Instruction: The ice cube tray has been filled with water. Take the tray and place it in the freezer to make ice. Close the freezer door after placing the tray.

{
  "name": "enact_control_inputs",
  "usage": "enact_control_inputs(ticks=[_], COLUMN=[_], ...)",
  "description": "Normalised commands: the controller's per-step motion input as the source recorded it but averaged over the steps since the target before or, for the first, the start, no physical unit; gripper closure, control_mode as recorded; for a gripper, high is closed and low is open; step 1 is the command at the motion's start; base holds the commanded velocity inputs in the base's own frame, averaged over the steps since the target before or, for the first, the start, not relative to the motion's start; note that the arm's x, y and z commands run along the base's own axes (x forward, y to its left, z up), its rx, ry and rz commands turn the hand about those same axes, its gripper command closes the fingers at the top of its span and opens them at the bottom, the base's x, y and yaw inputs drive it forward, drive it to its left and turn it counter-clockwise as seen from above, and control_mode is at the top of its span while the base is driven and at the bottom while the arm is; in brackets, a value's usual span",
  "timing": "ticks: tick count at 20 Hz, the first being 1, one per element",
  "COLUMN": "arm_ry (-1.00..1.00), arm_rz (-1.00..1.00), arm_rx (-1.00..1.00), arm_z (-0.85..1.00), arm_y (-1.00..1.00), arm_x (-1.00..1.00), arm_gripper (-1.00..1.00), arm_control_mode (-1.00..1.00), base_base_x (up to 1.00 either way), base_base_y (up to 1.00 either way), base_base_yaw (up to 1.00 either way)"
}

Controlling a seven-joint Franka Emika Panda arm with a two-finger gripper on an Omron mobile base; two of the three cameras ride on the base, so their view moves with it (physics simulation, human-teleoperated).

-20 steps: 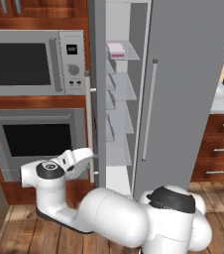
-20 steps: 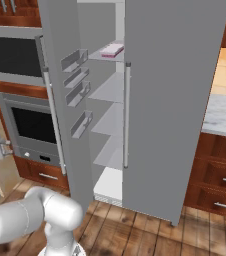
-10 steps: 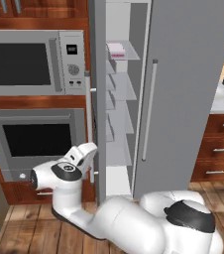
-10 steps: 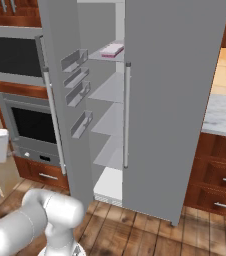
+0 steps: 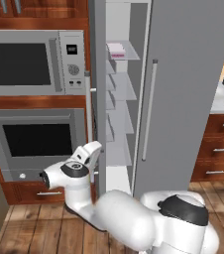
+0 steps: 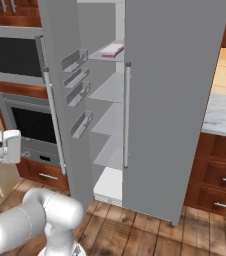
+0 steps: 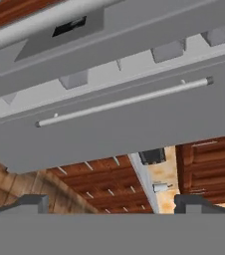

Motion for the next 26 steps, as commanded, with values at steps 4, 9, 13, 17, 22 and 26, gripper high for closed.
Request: enact_control_inputs(ticks=[4,9,13,17,22,26], arm_ry=[0.01,0.03,0.12,0.15,0.17,0.18], arm_rz=[-0.08,-0.07,-0.05,-0.01,0.00,0.00], arm_rx=[-0.07,-0.04,-0.01,-0.03,-0.11,-0.10], arm_z=[-0.13,-0.14,-0.17,-0.28,-0.43,-0.41], arm_y=[0.16,0.19,0.07,0.26,0.54,0.25], arm_x=[0.39,0.41,0.61,0.79,0.70,0.71], arm_gripper=[-1.00,-1.00,-1.00,-1.00,-1.00,-1.00], arm_control_mode=[-1.00,-1.00,-1.00,-1.00,-1.00,-1.00], base_base_x=[0.00,0.00,0.00,0.00,0.00,0.00], base_base_y=[0.00,0.00,0.00,0.00,0.00,0.00], base_base_yaw=[0.00,0.00,0.00,0.00,0.00,0.00])
